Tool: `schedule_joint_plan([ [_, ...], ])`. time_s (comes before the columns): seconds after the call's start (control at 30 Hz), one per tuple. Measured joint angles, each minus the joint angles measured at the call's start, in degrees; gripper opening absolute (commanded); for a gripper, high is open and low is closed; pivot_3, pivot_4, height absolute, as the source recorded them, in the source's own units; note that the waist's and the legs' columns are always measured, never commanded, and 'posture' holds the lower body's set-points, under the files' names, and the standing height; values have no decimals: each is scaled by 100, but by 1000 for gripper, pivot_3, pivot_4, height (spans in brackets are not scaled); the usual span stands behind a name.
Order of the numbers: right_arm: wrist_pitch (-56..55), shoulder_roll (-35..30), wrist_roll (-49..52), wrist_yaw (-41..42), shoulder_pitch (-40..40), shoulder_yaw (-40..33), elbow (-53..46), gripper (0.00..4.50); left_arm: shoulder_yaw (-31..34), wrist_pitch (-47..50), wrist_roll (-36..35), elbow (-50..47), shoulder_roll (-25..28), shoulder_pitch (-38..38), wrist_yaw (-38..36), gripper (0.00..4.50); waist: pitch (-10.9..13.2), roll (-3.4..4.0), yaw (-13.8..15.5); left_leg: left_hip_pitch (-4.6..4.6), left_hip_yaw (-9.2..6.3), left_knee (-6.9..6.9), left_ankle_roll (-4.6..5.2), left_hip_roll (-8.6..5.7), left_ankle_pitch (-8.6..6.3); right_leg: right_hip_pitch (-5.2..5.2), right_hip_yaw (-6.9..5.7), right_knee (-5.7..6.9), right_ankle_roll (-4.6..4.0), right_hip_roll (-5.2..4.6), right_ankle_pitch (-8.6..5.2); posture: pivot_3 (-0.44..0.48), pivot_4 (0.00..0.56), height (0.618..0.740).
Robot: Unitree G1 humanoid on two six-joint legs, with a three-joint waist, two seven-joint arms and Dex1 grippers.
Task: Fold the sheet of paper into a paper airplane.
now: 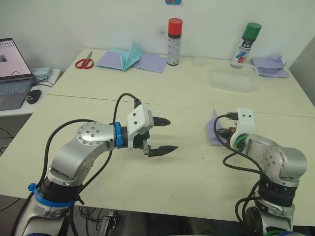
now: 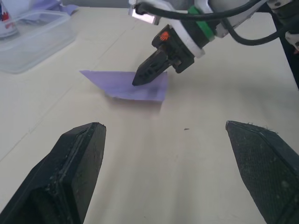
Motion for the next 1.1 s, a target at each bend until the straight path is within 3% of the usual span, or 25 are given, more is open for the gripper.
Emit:
schedule_joint_plan([
  [0.3,73,297,-236,-380,-60,-183,-34,39,1,126,-28,105,-98,-301,-108,4500,-1,1,0,-32,-7,8,-2,3,2,-31,2,6,0,0,1,0,150,740],
  [0.4,145,425,-247,-380,-60,-272,-50,918,1,132,-28,105,-103,-301,-112,4500,-1,1,0,-32,-6,8,-3,1,2,-30,3,7,0,1,1,0,150,740],
  [0.43,146,433,-247,-379,-60,-278,-50,972,1,132,-28,105,-103,-301,-112,4500,-1,1,0,-32,-6,8,-3,1,2,-30,4,7,0,1,1,0,150,740],
  [0.53,257,475,-204,-353,-157,-472,-103,1708,10,138,-29,105,-82,-291,-148,4500,0,2,-1,-32,-3,8,-2,-1,2,-32,6,8,0,2,1,0,150,740],
  [0.77,651,331,-11,-246,-1027,-1284,-549,4306,436,-7,-27,340,328,185,-454,4500,2,7,-8,-32,-7,4,-4,6,2,-36,4,11,0,1,1,0,150,740],
  [0.8,651,188,91,-163,-1062,-1334,-528,4468,507,-56,-26,430,374,242,-489,4500,2,7,-7,-32,-7,5,-3,5,2,-35,4,9,0,1,1,0,150,740],
  [0.87,651,-386,440,324,-1106,-1391,-357,4468,712,-264,-26,733,463,319,-650,4500,5,11,7,-34,-2,7,-1,-3,2,-35,4,7,0,1,1,0,150,740],
  [0.93,409,-1511,885,1336,-883,-1130,-239,4468,947,-527,9,1082,646,379,-833,4500,13,20,28,-38,-1,6,2,-13,1,-34,3,-1,0,-2,1,0,150,740],
  [1.0,-1181,-3470,1136,3409,170,-459,-188,4468,1265,-889,101,1597,992,452,-1071,4500,14,22,61,-40,-10,5,9,-19,-4,-26,-1,-14,14,-3,-7,0,150,740],
  [1.07,-2873,-4562,1112,5294,1033,-173,269,4468,1526,-1131,179,2010,1218,497,-1225,4500,13,19,26,-39,-8,5,15,-12,-9,-17,-8,-38,21,3,-12,0,150,740],
  [1.1,-3465,-4808,1097,6010,1263,-121,587,4468,1612,-1200,198,2138,1286,506,-1273,4500,14,18,16,-40,-9,7,15,-8,-9,-13,-12,-39,20,3,-11,0,150,740],
])
